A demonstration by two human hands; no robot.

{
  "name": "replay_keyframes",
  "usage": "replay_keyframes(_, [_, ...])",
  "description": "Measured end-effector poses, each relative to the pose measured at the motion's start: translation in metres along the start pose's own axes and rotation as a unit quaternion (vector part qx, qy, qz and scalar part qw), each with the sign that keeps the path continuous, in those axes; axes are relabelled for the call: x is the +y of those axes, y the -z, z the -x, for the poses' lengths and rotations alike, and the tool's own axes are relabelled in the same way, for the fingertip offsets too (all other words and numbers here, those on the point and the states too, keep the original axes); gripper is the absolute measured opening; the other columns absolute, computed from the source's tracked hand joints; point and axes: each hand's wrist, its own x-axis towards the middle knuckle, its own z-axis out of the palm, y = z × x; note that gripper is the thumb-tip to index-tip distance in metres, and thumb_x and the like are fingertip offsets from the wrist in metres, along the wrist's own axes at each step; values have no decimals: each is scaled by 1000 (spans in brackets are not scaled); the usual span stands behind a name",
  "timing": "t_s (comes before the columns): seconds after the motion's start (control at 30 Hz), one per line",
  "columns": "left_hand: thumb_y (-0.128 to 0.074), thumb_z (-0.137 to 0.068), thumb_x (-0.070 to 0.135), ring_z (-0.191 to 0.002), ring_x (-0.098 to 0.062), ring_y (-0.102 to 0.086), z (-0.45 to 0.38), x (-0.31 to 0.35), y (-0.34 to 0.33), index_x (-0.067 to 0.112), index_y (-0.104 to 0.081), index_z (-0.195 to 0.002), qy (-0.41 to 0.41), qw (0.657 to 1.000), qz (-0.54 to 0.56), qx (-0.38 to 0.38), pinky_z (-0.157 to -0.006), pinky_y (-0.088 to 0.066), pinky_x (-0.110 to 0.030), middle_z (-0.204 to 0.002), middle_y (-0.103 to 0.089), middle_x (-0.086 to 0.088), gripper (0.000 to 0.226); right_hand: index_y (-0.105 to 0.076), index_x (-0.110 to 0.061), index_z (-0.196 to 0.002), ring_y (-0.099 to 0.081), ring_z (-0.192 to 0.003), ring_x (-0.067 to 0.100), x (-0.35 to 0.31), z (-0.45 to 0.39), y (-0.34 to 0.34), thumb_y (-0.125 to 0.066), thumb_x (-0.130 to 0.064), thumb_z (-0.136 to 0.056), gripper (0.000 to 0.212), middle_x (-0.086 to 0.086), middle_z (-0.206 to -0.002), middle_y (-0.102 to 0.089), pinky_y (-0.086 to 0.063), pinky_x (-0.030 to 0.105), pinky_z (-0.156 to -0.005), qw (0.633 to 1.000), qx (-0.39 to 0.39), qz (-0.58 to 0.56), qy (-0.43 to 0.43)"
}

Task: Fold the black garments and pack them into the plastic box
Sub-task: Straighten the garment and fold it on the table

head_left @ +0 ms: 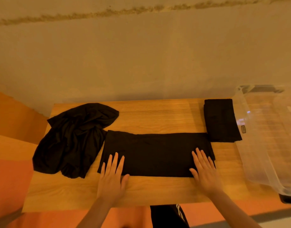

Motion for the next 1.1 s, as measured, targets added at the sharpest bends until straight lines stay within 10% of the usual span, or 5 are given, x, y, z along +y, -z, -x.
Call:
replay_keyframes(0.3, [-7,-90,65,-140,-16,-18,-1,-16,21,14,-41,-138,-7,995,77,69,-115,-9,-35,-148,-34,-7,78,-23,-20,-142,-4,-141,8,6,19,3,-3,-72,-84,80,-7,-148,-19,-6,23,-115,998,28,-33,45])
replay_keyframes(0.47, [-55,-91,28,-139,-26,-27,-60,-9,66,10,-43,-137,-18,981,113,154,-113,-21,-42,-147,-35,-10,51,-34,-17,-142,-24,-140,14,-16,-43,41,-49,-28,-94,51,-1,-150,-30,-11,23,-113,990,74,-84,81])
replay_keyframes(0.67, [-54,-90,36,-122,-22,-43,-138,-6,101,19,-52,-126,-63,997,-21,-45,-105,-28,-36,-125,-55,-2,40,-44,-17,-134,-38,-129,21,-27,-112,77,-59,-32,-88,51,3,-138,-45,-25,32,-107,998,-18,19,62])
replay_keyframes(0.77, [-58,-89,32,-99,-21,-54,-148,-9,111,19,-62,-91,-69,994,53,-65,-85,-40,-31,-94,-61,-2,13,-54,-15,-120,-51,-113,22,-22,-122,90,-60,-32,-87,38,5,-121,-57,-36,32,-98,996,-69,-3,62])
replay_keyframes(1.1, [-60,-89,27,-72,-9,-49,-141,-22,193,25,-55,-91,-61,972,227,-32,-70,-41,-27,-79,-52,10,5,-53,-7,-128,-43,-126,28,1,-136,186,-69,-27,-81,54,9,-132,-50,-36,31,-95,978,-178,-102,44])
